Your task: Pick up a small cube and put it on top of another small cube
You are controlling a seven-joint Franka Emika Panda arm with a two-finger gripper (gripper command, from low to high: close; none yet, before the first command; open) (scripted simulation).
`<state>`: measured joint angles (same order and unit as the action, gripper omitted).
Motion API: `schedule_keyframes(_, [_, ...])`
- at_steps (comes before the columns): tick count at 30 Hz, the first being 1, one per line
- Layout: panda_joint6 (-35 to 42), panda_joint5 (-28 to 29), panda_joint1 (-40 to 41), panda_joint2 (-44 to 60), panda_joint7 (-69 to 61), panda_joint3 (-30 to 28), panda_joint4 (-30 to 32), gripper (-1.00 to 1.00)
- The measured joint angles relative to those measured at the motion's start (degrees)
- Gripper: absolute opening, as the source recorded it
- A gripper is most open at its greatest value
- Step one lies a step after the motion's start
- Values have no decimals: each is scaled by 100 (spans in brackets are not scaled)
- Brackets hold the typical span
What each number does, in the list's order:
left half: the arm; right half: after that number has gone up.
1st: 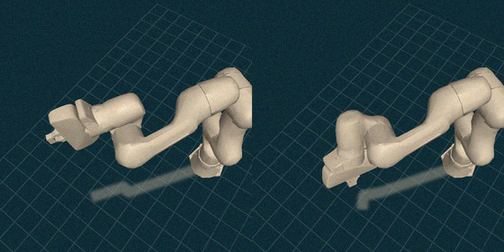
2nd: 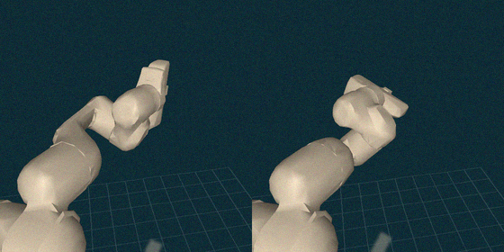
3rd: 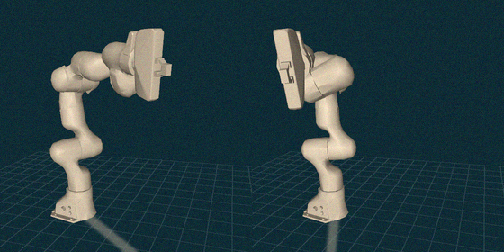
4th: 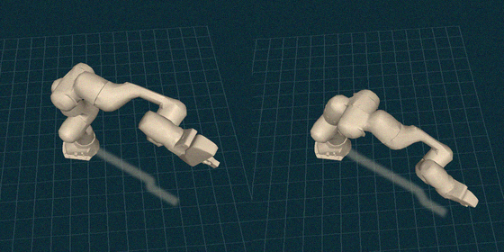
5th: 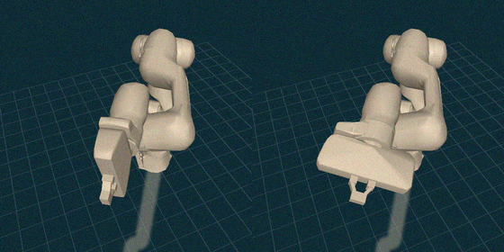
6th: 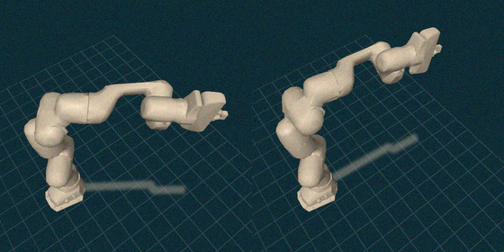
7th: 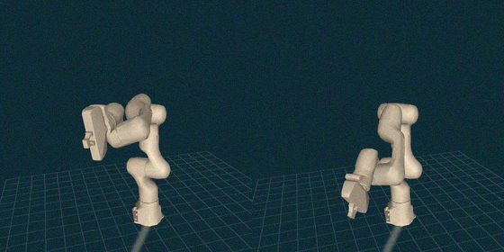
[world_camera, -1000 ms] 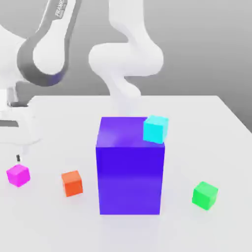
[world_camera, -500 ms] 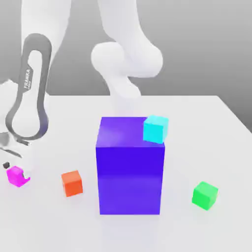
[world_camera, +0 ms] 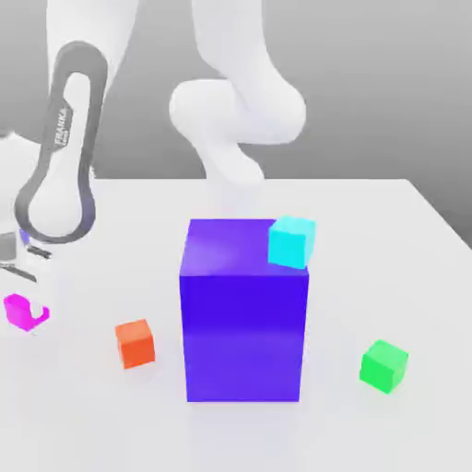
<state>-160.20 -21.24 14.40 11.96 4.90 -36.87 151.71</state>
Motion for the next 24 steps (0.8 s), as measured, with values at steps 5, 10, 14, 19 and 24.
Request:
schedule_keyframes(5, [57,265,-625,-261,-128,556,-411,-100])
schedule_keyframes(10, [194,522,-1476,-495,-433,1438,-472,-100])
schedule_keyframes(14, [290,736,-2269,-692,-642,2069,-479,-100])
schedule_keyframes(19, [453,1071,-3745,-998,-981,2838,-485,-100])
schedule_keyframes(24, [693,1817,-5209,-1442,-1061,3414,28,-100])
